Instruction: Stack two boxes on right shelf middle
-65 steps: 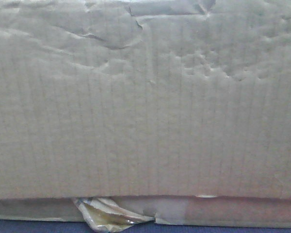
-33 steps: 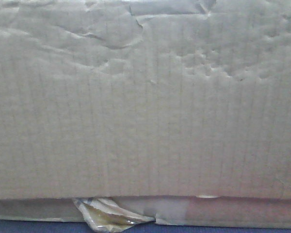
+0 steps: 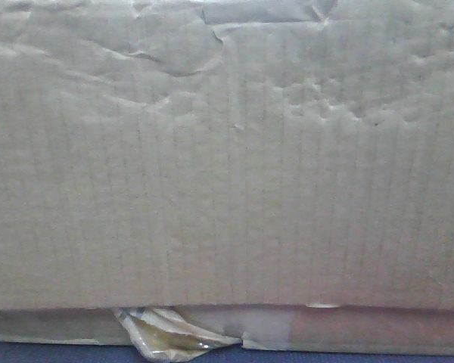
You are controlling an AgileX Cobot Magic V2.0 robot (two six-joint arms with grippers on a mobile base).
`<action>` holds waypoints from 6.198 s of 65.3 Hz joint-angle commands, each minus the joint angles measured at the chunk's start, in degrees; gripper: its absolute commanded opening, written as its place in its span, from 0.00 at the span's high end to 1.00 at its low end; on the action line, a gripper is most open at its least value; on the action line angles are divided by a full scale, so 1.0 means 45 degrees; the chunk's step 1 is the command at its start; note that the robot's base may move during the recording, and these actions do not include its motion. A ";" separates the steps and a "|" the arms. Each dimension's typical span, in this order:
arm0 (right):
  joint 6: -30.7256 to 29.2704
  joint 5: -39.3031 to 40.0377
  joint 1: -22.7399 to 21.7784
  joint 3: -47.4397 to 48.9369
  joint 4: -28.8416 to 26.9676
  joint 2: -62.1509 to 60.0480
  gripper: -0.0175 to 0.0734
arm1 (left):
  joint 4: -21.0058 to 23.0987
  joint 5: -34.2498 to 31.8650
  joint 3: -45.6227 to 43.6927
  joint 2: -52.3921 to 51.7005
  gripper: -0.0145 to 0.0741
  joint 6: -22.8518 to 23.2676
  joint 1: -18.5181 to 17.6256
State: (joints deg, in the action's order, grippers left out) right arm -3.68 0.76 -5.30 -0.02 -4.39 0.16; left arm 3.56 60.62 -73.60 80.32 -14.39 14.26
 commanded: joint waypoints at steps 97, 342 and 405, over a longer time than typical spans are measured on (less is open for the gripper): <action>-0.0083 0.0224 -0.0053 0.0005 -0.0036 -0.0037 0.99 | -0.2946 0.2076 -1.2006 0.1475 0.96 0.6846 -0.5414; -0.0083 0.0224 -0.0053 0.0005 -0.0036 -0.0037 0.99 | -0.2857 0.2076 -0.3091 0.2439 0.49 0.9214 -0.9191; 0.0159 -0.9496 -0.0020 0.8704 -0.0036 0.5052 0.99 | -0.2909 0.2076 -0.3093 0.2439 0.49 0.9166 -0.9169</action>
State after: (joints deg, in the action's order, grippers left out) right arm -3.18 -32.05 -5.30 32.93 -4.42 16.12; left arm -9.73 70.16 -87.63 91.89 27.02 -27.32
